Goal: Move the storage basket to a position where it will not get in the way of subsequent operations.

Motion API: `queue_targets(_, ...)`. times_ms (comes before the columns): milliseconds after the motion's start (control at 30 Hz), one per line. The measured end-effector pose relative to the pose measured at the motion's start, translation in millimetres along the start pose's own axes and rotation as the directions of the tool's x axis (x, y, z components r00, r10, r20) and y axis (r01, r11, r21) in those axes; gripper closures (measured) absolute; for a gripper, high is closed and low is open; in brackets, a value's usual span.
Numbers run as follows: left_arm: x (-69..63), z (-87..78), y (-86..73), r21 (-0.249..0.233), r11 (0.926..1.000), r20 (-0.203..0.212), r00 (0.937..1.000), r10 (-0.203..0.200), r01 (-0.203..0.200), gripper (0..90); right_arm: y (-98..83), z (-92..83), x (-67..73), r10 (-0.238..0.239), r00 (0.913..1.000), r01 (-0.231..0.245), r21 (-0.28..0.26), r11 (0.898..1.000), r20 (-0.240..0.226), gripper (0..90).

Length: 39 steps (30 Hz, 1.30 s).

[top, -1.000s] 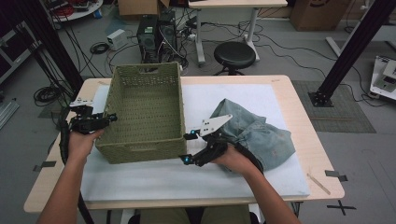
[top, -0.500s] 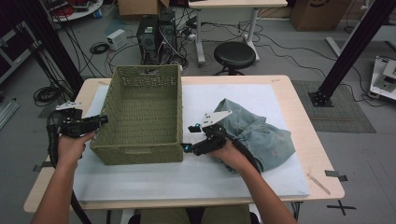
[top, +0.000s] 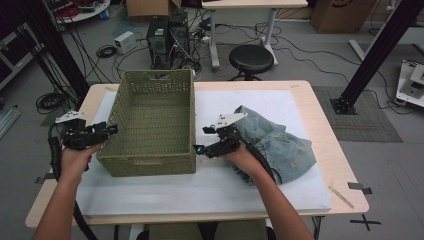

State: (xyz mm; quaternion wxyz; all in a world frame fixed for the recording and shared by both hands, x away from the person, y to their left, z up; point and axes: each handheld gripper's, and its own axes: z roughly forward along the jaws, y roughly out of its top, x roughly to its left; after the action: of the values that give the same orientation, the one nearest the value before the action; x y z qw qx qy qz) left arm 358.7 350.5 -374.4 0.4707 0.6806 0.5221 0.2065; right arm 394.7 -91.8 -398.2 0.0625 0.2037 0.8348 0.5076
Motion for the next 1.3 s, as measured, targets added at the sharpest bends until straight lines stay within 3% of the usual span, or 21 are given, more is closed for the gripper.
queue_targets(167, -2.8, 5.6, 0.3, 0.017, 0.9999, 0.028, 0.9996, 0.001, -0.001, 38.4, 0.5, -0.7, -7.9, 0.024, 0.9996, -0.024, -0.016, 1.000, 0.017, 20.7)
queue_targets(267, -5.5, 6.1, -0.2, 0.026, 0.9992, 0.024, 0.9993, 0.028, -0.029, 47.1, 1.8, 6.9, -8.7, 0.010, 0.9997, -0.010, 0.016, 1.000, 0.022, 20.8)
queue_targets(333, -3.2, 5.1, -0.7, 0.024, 0.9997, 0.038, 0.9993, 0.002, -0.003, 51.0, 3.5, 12.7, -8.2, 0.002, 0.9999, -0.002, 0.033, 0.999, 0.015, 20.9)
queue_targets(400, -2.1, 3.8, -0.8, 0.030, 0.9995, 0.041, 0.9991, 0.003, -0.004, 52.7, 5.3, 17.6, -7.5, -0.002, 1.0000, 0.001, 0.032, 0.999, 0.003, 20.9)
queue_targets(600, -4.7, 3.9, -0.6, 0.039, 0.9992, 0.015, 0.9998, 0.010, -0.011, 54.7, 5.8, 18.8, -6.2, 0.003, 1.0000, -0.003, 0.030, 1.000, -0.006, 22.0)
queue_targets(833, 0.7, -2.4, -4.6, 0.042, 0.9991, 0.006, 1.0000, -0.001, 0.001, 54.4, 10.2, 27.3, 4.2, -0.043, 0.9972, 0.045, 0.032, 0.998, -0.061, 23.1)
queue_targets(1100, 2.6, -9.6, -5.6, 0.062, 0.9981, 0.002, 1.0000, 0.001, -0.001, 54.4, 12.1, 32.5, 7.3, -0.056, 0.9951, 0.059, 0.034, 0.998, -0.082, 21.5)
queue_targets(1300, 10.4, -21.7, -12.0, 0.043, 0.9988, -0.007, 0.9997, -0.022, 0.022, 54.2, 18.4, 42.3, 15.3, -0.086, 0.9895, 0.092, 0.047, 0.995, -0.116, 19.0)
